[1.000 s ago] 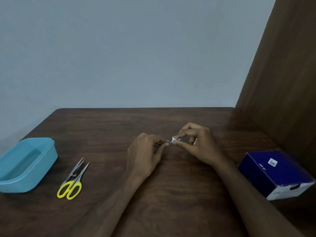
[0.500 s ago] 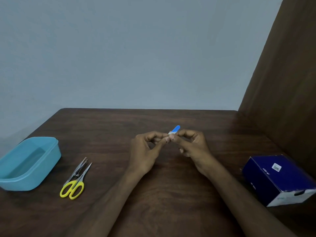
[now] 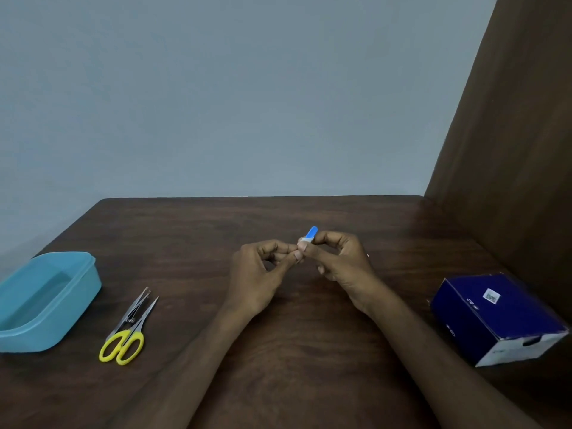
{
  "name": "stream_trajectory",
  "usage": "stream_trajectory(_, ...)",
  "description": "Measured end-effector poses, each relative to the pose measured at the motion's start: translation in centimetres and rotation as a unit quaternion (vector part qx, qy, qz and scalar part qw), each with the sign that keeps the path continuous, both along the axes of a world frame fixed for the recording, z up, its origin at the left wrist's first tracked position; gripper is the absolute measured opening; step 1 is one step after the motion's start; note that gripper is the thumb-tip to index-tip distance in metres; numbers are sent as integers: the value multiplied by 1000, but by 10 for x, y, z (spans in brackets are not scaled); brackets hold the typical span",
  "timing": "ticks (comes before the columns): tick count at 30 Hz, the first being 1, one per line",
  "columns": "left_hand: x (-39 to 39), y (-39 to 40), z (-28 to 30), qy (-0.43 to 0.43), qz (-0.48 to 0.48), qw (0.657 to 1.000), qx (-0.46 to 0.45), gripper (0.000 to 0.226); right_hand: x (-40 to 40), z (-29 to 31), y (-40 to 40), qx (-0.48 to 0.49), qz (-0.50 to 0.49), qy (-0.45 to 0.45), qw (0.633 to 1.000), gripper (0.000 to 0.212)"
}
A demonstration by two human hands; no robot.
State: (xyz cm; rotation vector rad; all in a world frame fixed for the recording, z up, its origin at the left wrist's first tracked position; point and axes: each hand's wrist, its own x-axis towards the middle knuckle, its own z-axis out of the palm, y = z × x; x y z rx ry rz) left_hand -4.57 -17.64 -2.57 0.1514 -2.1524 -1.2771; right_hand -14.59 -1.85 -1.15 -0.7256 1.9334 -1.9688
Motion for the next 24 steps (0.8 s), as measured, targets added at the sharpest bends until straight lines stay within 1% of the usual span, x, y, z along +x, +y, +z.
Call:
stream_trajectory(5, -2, 0, -1, 4, -4, 1000, 14, 2, -5, 0, -1, -61, -39, -43, 996, 22)
stream_trajectory(6, -2, 0, -1, 4, 0, 1000, 12, 2, -6, -1, -1, -71, -44, -50, 995, 20)
stream_trajectory(9, -1, 0, -2, 2, 5, 1000, -1, 2, -9, 0, 0, -97, -58, -66, 991, 5)
stream_trajectory(11, -1, 0, -3, -4, 10, 1000, -5, 2, -12, 3, 2, -152, -84, -99, 980, 7)
stream_trajectory(12, -2, 0, -3, -4, 21, 1000, 1, 2, -13, 4, 3, -164, -103, -101, 976, 9)
stream_trajectory(13, -3, -1, -4, -2, 37, 999, 10, 3, -14, 4, 3, -153, -125, -85, 977, 9)
stream_trajectory(15, -5, -4, -4, 6, 78, 996, 33, 4, -9, 0, 0, -96, -155, -34, 983, 8)
stream_trajectory(17, -6, -7, -5, 16, 106, 993, 54, 4, 1, -5, -8, -59, -142, -2, 988, 8)
stream_trajectory(19, -5, -8, -5, 17, 112, 992, 61, 7, 10, -9, -16, -37, -109, 24, 993, 10)
stream_trajectory(21, -1, -9, -5, 14, 125, 991, 37, 8, 16, -10, -21, -10, -66, 48, 997, 9)
stream_trajectory(24, 8, -10, -2, 4, 149, 989, -22, 7, 24, -13, -23, 15, -24, 48, 998, 19)
